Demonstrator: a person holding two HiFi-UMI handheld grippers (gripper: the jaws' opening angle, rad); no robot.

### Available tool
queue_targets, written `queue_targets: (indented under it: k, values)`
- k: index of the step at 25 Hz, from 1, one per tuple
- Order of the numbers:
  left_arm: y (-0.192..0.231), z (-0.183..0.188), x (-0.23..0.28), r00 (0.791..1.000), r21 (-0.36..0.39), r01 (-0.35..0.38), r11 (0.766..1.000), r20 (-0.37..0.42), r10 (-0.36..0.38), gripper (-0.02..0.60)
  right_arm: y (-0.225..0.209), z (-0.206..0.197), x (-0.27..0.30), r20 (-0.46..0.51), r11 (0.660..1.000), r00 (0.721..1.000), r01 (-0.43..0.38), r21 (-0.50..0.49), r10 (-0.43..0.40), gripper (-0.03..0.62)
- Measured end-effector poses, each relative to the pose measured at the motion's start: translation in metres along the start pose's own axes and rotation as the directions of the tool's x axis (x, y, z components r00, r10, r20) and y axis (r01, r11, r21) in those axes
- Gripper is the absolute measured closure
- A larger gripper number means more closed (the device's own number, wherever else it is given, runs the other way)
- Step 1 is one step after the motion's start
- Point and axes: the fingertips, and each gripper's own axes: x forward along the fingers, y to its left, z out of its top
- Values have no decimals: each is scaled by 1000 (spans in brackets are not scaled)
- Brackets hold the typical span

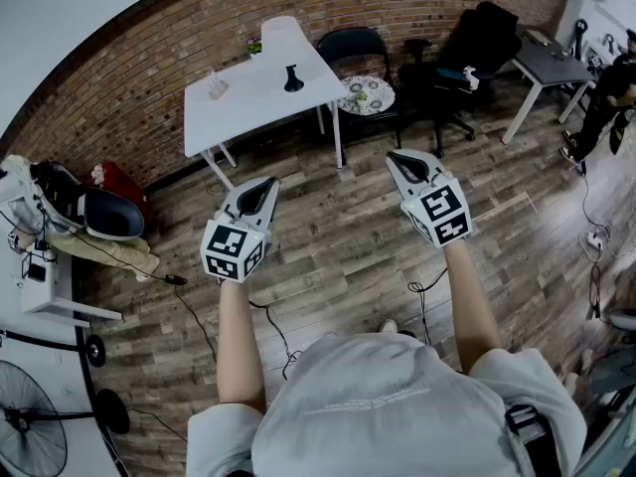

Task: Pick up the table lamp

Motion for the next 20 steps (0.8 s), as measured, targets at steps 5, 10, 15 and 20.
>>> queue_targets:
  k: [5, 10, 15, 20]
  values:
    - [15, -7, 6, 999, 45, -9, 999, -32, 11, 568, -1, 6, 8, 22, 999, 999, 41, -9, -41, 592]
    - [27, -13, 3, 1000, -4, 3, 1000, -24, -3, 568, 9, 10, 3, 44, 998, 998, 50, -48, -48, 592]
    - [39, -24, -6, 1000, -21, 14, 1000, -19, -15, 566, 20, 3, 9, -16, 995, 996, 92, -40, -92, 594]
    - [56, -31, -16, 999, -26, 31, 999, -12, -31, 566, 39, 7, 22, -57, 996, 995, 81, -31, -83, 594]
